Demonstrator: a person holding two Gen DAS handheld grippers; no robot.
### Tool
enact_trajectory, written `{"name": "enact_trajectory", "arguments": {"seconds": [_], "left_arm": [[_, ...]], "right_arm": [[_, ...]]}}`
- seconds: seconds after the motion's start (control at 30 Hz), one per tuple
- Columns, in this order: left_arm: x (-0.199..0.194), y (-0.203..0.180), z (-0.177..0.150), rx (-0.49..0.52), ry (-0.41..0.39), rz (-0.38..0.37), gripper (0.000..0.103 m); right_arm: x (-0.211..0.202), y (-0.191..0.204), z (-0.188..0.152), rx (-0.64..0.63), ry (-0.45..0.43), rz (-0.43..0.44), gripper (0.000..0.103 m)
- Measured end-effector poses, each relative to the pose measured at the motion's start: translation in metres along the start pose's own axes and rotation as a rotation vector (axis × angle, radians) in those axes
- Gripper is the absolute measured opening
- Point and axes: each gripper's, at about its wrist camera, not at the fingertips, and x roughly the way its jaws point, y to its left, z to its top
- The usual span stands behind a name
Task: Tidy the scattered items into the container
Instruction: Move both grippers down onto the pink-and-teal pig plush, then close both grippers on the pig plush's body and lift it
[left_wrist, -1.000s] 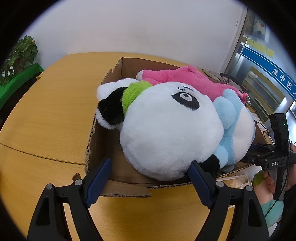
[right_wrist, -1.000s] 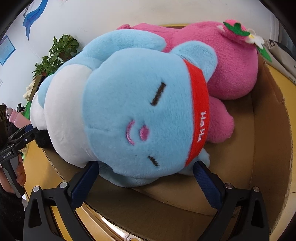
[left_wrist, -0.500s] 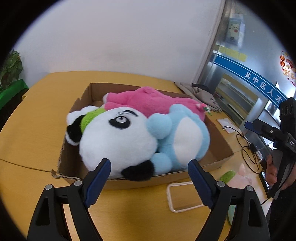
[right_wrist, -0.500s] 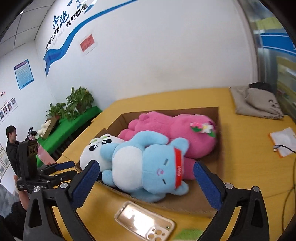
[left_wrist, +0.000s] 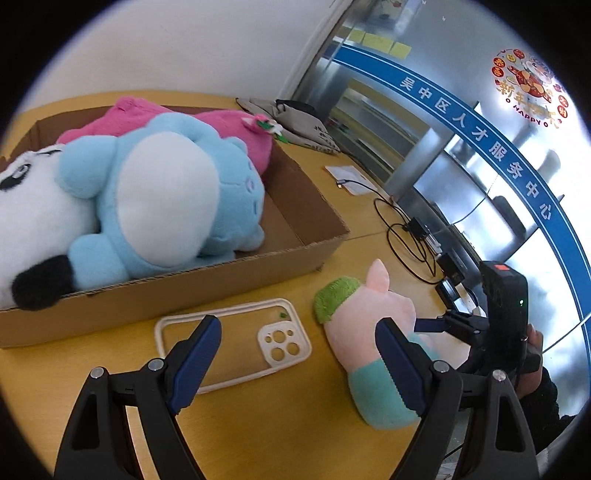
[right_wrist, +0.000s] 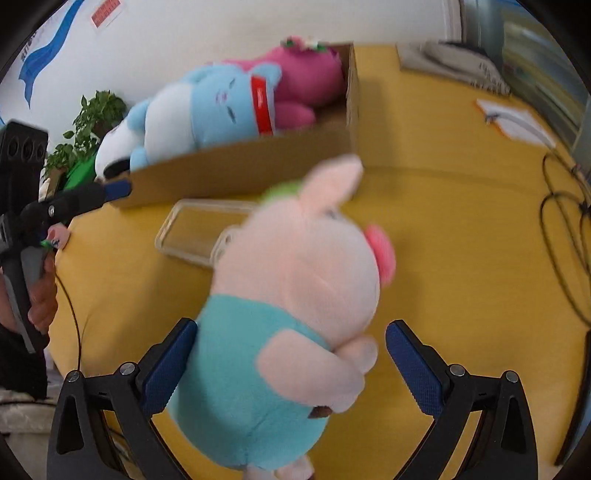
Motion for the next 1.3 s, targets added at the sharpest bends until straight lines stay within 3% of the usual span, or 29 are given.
{"name": "enact_trajectory", "arguments": {"seconds": [0.03, 0.2, 0.43, 0.7, 0.87, 1.03, 1.3], "left_arm": [[0.008, -0.004, -0.002, 0.005, 0.02, -0.015, 0.086], [0.039, -0.017, -0.013, 0.0, 0.109, -0.084, 0.086], [0.063, -0.012, -0.025, -0.093, 0.182, -0.17, 0.086], [0.064, 0.002, -0.032, -0.17, 0.188, -0.186, 0.089], [0.067, 0.013, -0.034, -0.224, 0.2, -0.226, 0.09], [0.07, 0.007, -0.03, -0.196, 0.218, -0.198, 0.09], [0.075, -0.003, -0.038, -0.201, 0.238, -0.197, 0.089]], "right_arm": [[0.002, 0.0, -0.004, 0.014, 0.0, 0.036, 0.103], [0.008, 0.007, -0.005, -0.039, -0.016, 0.029, 0.103], [0.002, 0.012, -0.012, -0.083, -0.026, 0.118, 0.099], [0.0, 0.03, -0.017, -0.143, -0.066, 0.156, 0.095], [0.0, 0.033, -0.017, -0.158, -0.072, 0.157, 0.094], [0.003, 0.032, -0.014, -0.148, -0.067, 0.14, 0.099], [-0.005, 0.034, -0.017, -0.163, 0.025, 0.051, 0.102]]}}
